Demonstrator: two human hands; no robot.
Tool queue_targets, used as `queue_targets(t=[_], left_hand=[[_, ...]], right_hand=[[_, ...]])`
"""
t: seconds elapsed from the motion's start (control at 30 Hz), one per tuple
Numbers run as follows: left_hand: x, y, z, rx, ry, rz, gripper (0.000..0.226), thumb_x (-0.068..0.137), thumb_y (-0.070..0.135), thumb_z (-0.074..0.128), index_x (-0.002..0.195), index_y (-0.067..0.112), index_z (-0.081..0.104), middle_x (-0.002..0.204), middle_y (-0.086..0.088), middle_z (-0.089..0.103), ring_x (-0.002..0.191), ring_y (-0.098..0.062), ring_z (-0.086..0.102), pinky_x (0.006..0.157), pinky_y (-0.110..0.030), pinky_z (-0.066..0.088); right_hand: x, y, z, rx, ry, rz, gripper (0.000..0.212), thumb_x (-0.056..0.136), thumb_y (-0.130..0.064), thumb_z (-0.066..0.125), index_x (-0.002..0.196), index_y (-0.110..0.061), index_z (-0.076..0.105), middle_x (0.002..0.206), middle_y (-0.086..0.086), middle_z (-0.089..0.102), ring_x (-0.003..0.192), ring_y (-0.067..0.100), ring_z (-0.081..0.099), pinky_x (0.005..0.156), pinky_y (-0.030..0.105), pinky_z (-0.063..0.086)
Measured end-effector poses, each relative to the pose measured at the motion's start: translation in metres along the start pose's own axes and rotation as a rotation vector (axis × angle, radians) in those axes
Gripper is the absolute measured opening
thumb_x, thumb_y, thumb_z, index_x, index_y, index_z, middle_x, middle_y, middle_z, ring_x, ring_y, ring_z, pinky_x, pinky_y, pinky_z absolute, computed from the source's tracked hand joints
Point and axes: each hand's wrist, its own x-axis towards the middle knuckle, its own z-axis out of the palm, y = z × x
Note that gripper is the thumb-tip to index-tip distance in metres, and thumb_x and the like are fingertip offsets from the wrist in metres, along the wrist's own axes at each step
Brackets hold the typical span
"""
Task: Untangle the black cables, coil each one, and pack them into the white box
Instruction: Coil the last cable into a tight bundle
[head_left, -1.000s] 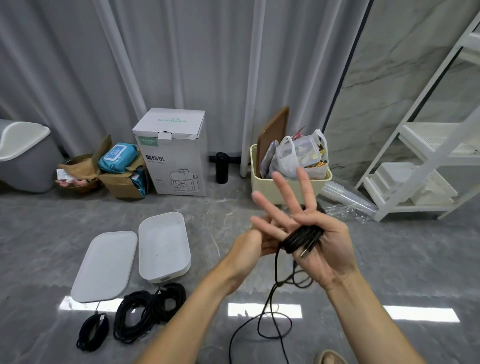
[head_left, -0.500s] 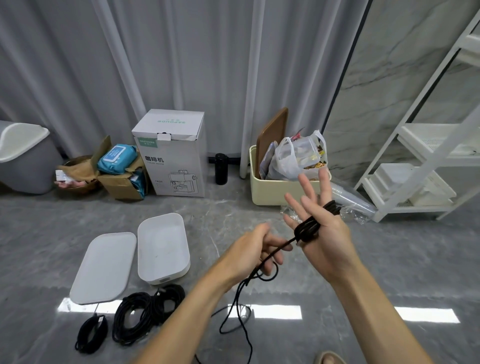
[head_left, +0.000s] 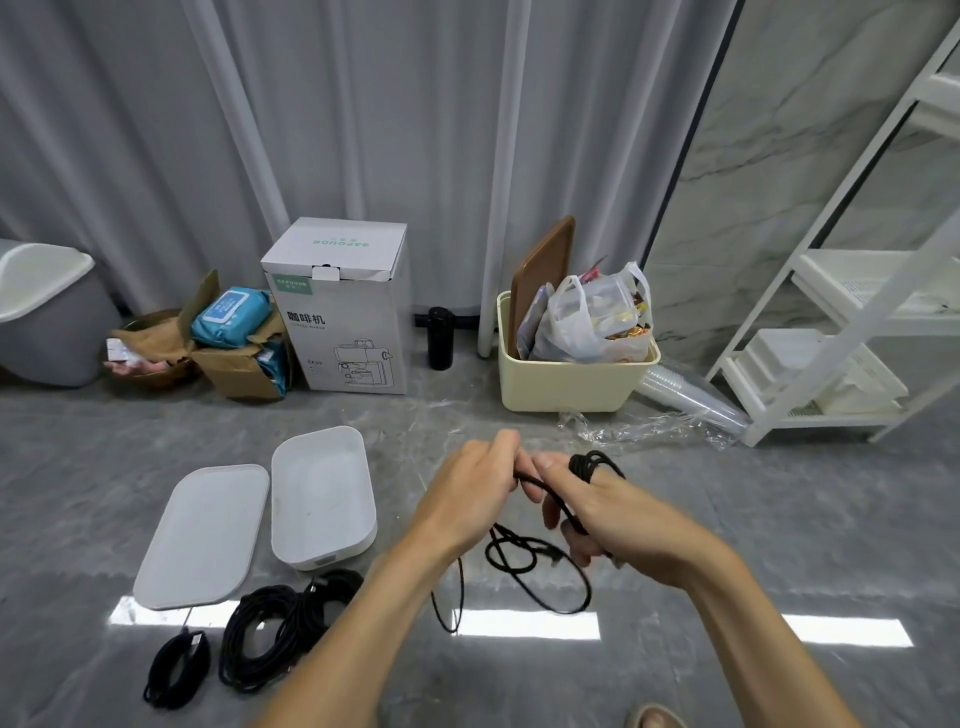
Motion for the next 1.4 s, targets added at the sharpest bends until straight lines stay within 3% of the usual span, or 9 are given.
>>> queue_targets(t=[0.1,0.27,0.37,0.5,0.6,0.8,1.0,1.23,1.4], left_hand=[[0.004,-0.005,-0.001,-0.027,0.027,0.021,0.046,0.092,0.040,0.032,0.057,0.023,0.057,0.070,0.001,0.067,0.079,-0.012,0.062,0.094,-0.039,0.048],[0.002,0.006,-0.003,-0.248,0.013,0.035,0.028,0.097,0.031,0.038,0.072,0.019,0.046,0.058,0.015,0.038,0.056,-0.004,0.036,0.061,-0.016,0.035],[0.002,0.005,-0.005,-0.461,-0.079,0.019,0.034,0.084,0.054,0.044,0.070,0.025,0.054,0.066,0.005,0.039,0.061,-0.008,0.040,0.067,-0.025,0.034],[0.001,0.004,-0.008,-0.518,-0.147,0.096,0.055,0.106,0.037,0.021,0.084,0.019,0.068,0.074,-0.007,0.058,0.082,-0.023,0.051,0.086,-0.033,0.043],[0.000,0.001,-0.006,-0.487,-0.173,0.057,0.054,0.106,0.034,0.022,0.101,0.009,0.069,0.082,-0.021,0.058,0.082,-0.020,0.060,0.089,-0.035,0.047],[-0.001,-0.004,0.000,-0.125,-0.219,0.083,0.022,0.095,0.031,0.042,0.093,0.028,0.064,0.075,0.003,0.063,0.078,-0.011,0.062,0.094,-0.038,0.049],[-0.001,-0.013,0.007,0.146,-0.254,0.065,0.013,0.091,0.030,0.054,0.093,0.037,0.064,0.075,0.011,0.068,0.077,-0.008,0.065,0.074,-0.033,0.049],[-0.004,-0.009,0.006,0.167,-0.274,0.102,0.013,0.094,0.027,0.056,0.094,0.034,0.066,0.060,0.009,0.059,0.068,-0.011,0.067,0.069,-0.030,0.046],[-0.004,-0.007,0.005,0.228,-0.240,0.121,0.020,0.097,0.034,0.054,0.086,0.031,0.071,0.053,0.010,0.052,0.050,-0.005,0.047,0.054,-0.020,0.039]], right_hand=[[-0.003,-0.002,-0.002,0.157,-0.187,0.064,0.060,0.098,-0.065,0.035,0.098,-0.012,0.063,0.062,0.002,0.044,0.047,0.014,0.033,0.051,0.027,0.025],[-0.003,0.004,-0.001,0.477,-0.539,-0.049,0.039,0.099,-0.041,0.053,0.113,-0.010,0.071,0.063,0.004,0.038,0.039,0.008,0.020,0.044,0.025,0.018],[0.000,0.012,0.002,0.730,-0.657,-0.161,0.039,0.097,-0.033,0.055,0.129,-0.012,0.064,0.066,0.007,0.054,0.032,0.003,0.031,0.037,0.020,0.021],[0.009,0.015,0.007,1.082,-0.712,-0.345,0.044,0.104,-0.024,0.045,0.146,-0.013,0.046,0.094,0.018,0.068,0.047,0.014,0.063,0.034,0.017,0.035],[0.014,0.011,0.007,1.389,-0.780,-0.455,0.046,0.109,-0.015,0.024,0.155,-0.016,0.027,0.128,0.028,0.059,0.079,0.031,0.070,0.063,0.029,0.058],[0.019,0.015,0.000,1.555,-0.430,-0.478,0.050,0.108,-0.009,0.024,0.155,-0.025,0.019,0.158,0.018,0.031,0.140,0.042,0.039,0.116,0.050,0.033],[0.014,0.001,-0.003,1.583,-0.001,-0.551,0.070,0.080,0.001,0.062,0.143,-0.029,0.052,0.147,0.009,0.052,0.133,0.032,0.052,0.107,0.047,0.044],[0.012,-0.008,-0.001,1.246,0.329,-0.519,0.067,0.085,-0.011,0.050,0.144,-0.042,0.043,0.145,-0.008,0.053,0.135,0.012,0.048,0.119,0.038,0.028],[0.022,0.001,0.007,0.834,0.473,-0.471,0.053,0.104,-0.014,0.042,0.135,-0.057,0.036,0.149,-0.022,0.043,0.141,-0.001,0.035,0.121,0.031,0.020]])
